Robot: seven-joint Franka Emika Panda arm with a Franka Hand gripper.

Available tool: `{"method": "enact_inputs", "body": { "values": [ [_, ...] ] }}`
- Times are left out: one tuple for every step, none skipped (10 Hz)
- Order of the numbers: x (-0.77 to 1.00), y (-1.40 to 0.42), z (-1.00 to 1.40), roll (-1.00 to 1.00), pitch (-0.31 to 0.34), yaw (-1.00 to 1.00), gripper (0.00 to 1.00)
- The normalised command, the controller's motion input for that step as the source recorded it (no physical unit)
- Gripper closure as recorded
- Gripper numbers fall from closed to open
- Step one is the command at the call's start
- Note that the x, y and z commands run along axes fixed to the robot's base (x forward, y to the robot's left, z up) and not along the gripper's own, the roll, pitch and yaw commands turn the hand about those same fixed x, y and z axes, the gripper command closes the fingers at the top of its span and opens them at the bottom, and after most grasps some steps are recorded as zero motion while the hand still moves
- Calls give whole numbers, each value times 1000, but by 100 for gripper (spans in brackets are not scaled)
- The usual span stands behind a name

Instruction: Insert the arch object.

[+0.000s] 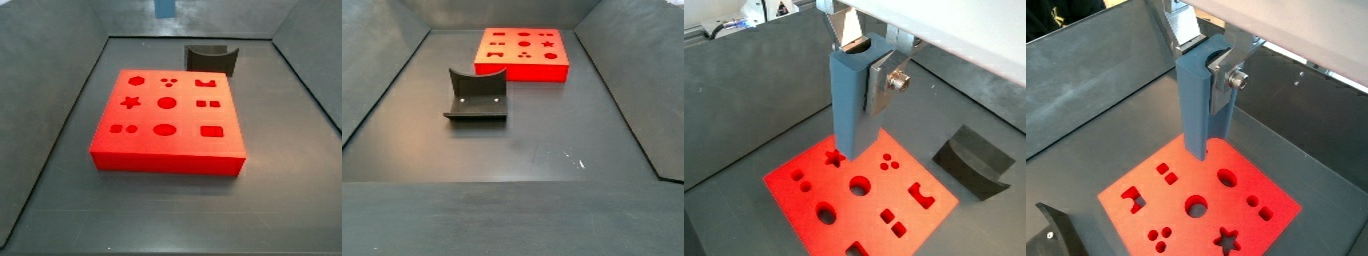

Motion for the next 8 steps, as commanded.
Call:
{"method": "enact_inputs", "body": {
  "values": [
    [477,206,-474,14,-4,-46,100],
    [723,269,-640,0,0,-120,100],
    [717,243,-671,0,0,-211,100],
    [746,263,-649,0,-10,-206,100],
    [671,317,-629,3,-44,-217,100],
    [751,357,-597,0,-30,-234,100],
    [769,460,-563,0,-9,-257,100],
    [820,471,-434,0,0,-329,100]
  ]
}}
